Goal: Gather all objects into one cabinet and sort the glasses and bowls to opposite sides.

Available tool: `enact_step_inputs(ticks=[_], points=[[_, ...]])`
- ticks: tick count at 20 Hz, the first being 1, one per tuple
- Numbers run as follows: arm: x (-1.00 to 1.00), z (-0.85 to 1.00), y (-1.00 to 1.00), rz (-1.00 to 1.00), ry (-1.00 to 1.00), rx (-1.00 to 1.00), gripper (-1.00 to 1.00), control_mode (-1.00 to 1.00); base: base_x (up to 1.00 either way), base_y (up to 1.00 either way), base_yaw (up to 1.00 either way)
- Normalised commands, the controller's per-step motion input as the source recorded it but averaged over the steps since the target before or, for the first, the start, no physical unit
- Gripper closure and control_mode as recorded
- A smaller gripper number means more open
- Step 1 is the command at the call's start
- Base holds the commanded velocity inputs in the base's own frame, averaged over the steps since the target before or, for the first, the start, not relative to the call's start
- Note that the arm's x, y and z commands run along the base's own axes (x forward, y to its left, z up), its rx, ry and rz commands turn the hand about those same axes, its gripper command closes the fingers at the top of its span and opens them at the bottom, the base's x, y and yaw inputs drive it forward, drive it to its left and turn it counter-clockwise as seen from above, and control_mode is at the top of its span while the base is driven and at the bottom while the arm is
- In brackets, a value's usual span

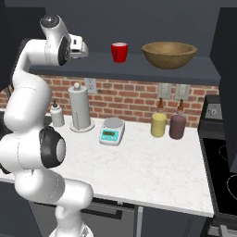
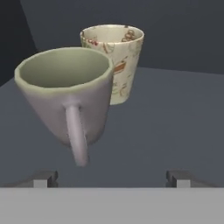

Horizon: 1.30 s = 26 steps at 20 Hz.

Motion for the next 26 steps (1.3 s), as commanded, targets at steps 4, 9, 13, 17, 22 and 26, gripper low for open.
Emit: enact_step_inputs(ticks=[4, 9, 13, 17, 22, 26], points=[[-0.42, 0.0, -0.39, -0.09, -0.04, 0.0, -1.0, -1.0, 0.0, 0.0, 0.0], [-0.31, 0.0, -0.4, -0.12, -0.04, 0.0, -1.0, -1.0, 0.0, 0.0, 0.0], [-0.11, 0.0, -0.37, -0.13, -0.03, 0.0, -1.0, -1.0, 0.0, 0.0, 0.0], [-0.01, 0.0, -0.37, -0.12, 0.0, 0.0, -1.0, -1.0, 0.0, 0.0, 0.0], [0.0, 0.0, -0.33, -0.11, 0.0, 0.0, -1.0, -1.0, 0.0, 0.0, 0.0], [0.0, 0.0, -0.27, -0.08, -0.03, 0.0, -1.0, -1.0, 0.0, 0.0, 0.0]])
